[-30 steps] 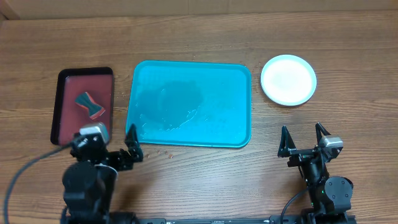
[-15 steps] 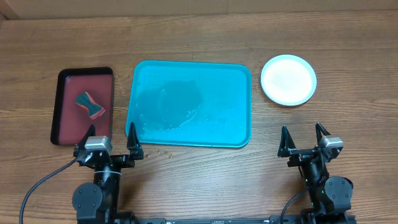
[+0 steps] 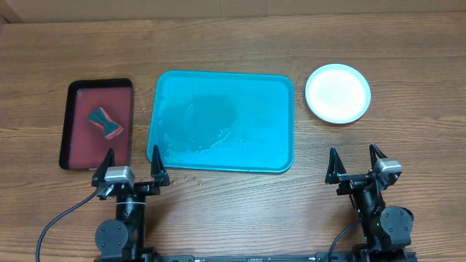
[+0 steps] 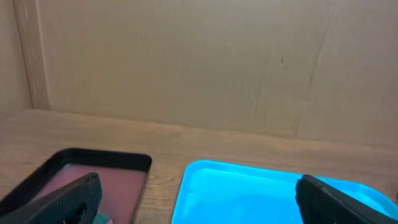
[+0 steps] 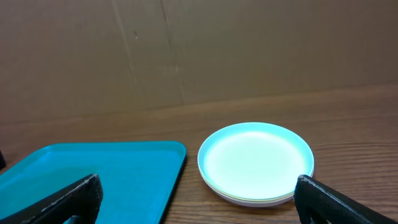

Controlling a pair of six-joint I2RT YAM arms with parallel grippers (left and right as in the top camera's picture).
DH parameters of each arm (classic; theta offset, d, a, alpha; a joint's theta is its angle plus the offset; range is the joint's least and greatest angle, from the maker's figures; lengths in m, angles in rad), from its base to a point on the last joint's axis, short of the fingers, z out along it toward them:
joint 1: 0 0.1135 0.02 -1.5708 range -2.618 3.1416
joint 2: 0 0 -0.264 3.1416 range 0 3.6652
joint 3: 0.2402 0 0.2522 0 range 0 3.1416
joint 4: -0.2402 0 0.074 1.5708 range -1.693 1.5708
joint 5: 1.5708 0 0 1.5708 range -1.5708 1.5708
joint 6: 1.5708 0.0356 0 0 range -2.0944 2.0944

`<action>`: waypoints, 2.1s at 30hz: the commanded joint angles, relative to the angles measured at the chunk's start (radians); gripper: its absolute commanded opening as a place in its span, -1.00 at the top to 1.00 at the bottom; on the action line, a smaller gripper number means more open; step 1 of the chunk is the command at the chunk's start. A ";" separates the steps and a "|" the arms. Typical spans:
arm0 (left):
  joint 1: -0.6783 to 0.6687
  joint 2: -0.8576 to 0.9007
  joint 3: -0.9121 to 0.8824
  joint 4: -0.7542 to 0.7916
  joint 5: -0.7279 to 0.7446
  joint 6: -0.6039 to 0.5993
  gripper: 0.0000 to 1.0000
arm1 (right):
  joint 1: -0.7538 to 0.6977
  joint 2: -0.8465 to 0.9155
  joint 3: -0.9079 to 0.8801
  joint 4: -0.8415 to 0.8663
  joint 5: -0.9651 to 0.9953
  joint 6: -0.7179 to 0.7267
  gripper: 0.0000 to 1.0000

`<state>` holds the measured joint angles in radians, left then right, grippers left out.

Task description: Clean dirty plates on tray and stack at the side

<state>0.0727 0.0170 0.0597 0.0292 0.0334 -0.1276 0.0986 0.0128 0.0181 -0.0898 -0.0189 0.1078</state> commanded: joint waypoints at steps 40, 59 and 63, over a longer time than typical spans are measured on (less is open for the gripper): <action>0.005 -0.014 -0.055 -0.108 -0.033 0.100 -1.00 | -0.005 -0.010 -0.010 0.006 0.003 -0.004 -1.00; 0.005 -0.013 -0.055 -0.107 -0.040 0.098 -1.00 | -0.005 -0.010 -0.010 0.006 0.003 -0.004 -1.00; 0.005 -0.013 -0.055 -0.107 -0.040 0.098 -1.00 | -0.005 -0.010 -0.010 0.006 0.003 -0.004 -1.00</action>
<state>0.0727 0.0151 0.0086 -0.0784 -0.0116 -0.0483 0.0986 0.0128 0.0181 -0.0898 -0.0185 0.1074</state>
